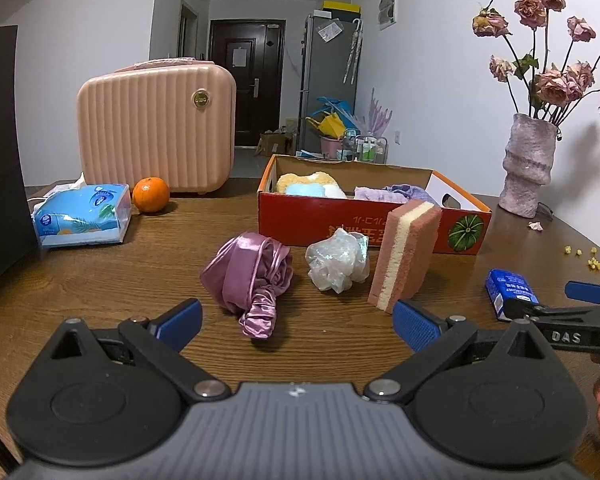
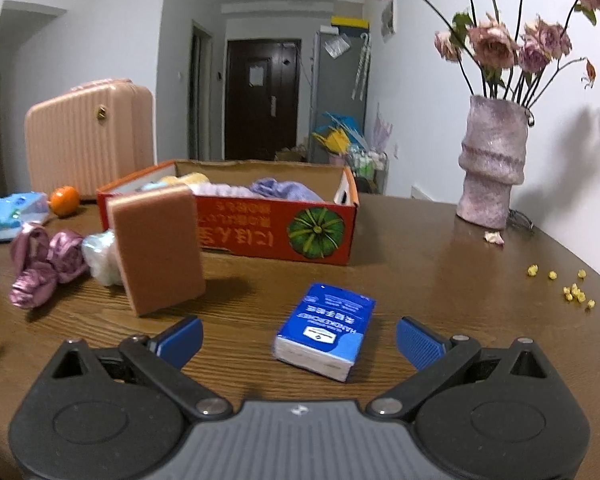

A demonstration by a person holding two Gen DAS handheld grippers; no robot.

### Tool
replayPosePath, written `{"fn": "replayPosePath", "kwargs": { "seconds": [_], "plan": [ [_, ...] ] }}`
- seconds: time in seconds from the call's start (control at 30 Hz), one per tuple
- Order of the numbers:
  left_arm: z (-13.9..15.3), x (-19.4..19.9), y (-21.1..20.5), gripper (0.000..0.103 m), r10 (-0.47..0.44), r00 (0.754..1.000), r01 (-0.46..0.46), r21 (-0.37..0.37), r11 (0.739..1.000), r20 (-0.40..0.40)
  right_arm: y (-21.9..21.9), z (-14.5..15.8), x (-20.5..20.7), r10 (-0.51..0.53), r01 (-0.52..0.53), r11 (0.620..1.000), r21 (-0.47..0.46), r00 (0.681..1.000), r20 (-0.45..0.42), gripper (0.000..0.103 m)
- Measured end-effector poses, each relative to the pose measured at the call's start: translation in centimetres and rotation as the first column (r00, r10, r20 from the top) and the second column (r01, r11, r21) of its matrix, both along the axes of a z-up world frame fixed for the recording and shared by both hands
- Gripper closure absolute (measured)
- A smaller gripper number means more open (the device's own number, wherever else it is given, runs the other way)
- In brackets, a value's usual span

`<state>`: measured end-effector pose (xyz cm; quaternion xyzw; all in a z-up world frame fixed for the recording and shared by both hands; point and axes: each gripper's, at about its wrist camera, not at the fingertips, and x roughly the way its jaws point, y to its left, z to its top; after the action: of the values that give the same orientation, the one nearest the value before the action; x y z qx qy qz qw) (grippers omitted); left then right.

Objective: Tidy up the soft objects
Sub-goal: 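Move the right tool to the blue handkerchief pack and close on it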

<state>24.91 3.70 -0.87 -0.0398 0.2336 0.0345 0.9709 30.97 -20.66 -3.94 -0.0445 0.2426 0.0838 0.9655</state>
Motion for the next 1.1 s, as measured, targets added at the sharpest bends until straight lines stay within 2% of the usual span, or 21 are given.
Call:
{"fn": "replayPosePath", "kwargs": {
  "seconds": [0.33,0.5,0.8,0.97,1.1],
  "plan": [
    [0.0,0.0,0.1,0.0,0.001,1.0,-0.001,0.0,1.0,-0.001,0.2,-1.2,3.8,-0.043,0.04,0.999,-0.033,0.997,-0.07,0.001],
    [-0.1,0.1,0.2,0.0,0.006,1.0,-0.006,0.0,1.0,-0.006,0.2,-1.7,5.4,-0.046,0.043,0.999,-0.033,0.993,-0.105,0.008],
    [-0.3,0.4,-0.1,0.0,0.009,1.0,-0.009,0.014,1.0,-0.016,0.2,-2.0,6.6,-0.05,0.048,0.999,-0.016,0.988,-0.148,0.028],
    [-0.4,0.4,-0.2,0.0,0.011,1.0,-0.01,0.017,1.0,-0.017,-0.1,-2.1,6.8,-0.06,0.06,0.998,-0.003,0.986,-0.157,0.044],
    [-0.4,0.4,-0.2,0.0,0.011,1.0,-0.01,0.018,1.0,-0.017,-0.3,-2.1,6.8,-0.057,0.059,0.998,0.009,0.985,-0.165,0.048]
  ]
}}
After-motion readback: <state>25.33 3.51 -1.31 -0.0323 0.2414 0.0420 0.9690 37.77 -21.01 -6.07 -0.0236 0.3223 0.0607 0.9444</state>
